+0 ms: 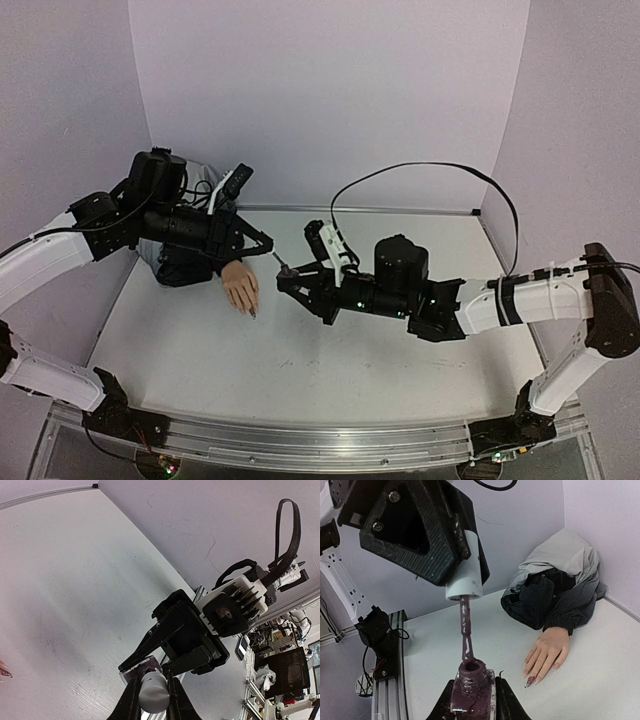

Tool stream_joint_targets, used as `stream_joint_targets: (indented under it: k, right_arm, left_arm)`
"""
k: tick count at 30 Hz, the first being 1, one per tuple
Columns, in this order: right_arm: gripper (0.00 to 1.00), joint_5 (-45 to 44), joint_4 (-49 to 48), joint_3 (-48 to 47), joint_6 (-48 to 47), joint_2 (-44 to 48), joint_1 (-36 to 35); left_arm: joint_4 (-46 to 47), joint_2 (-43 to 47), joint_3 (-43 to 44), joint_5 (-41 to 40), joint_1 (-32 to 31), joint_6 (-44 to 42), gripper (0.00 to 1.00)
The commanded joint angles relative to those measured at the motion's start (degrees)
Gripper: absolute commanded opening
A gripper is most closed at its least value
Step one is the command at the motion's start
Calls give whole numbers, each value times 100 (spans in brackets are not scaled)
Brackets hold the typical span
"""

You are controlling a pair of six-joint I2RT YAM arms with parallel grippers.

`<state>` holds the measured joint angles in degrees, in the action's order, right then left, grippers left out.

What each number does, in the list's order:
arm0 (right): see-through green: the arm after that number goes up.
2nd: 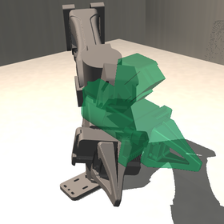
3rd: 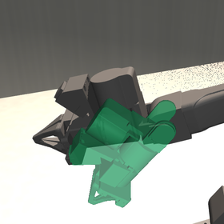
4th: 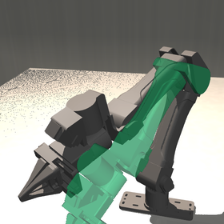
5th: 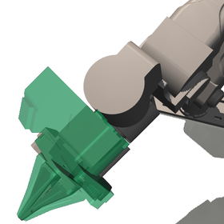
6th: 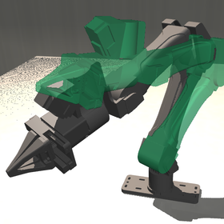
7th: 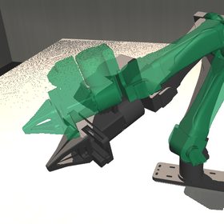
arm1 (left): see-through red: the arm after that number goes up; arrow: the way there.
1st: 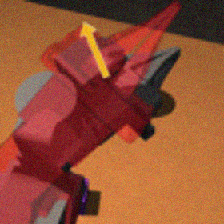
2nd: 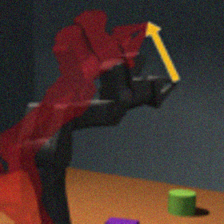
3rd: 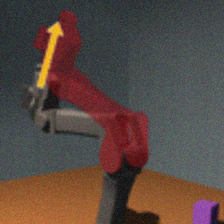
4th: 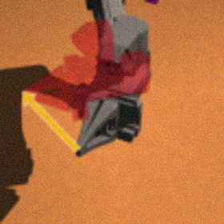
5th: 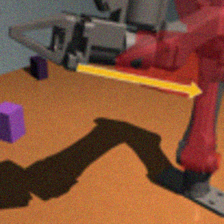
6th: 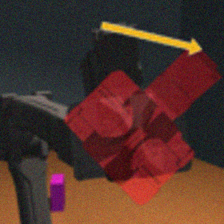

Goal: Paint the nails

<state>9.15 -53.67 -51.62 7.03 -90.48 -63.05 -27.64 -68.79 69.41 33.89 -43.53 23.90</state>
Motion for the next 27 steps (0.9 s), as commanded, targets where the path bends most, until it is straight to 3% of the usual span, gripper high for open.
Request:
stream_joint_targets:
  k: [1,27]
  right_arm:
    - [0,-19,-460,-318,-92,0,-40]
    - [0,-120,-566,-280,-148,65,-67]
  left_arm:
    - [23,15,135,69,-33,-114,0]
    - [-67,-73,73,8,-59,-200,0]
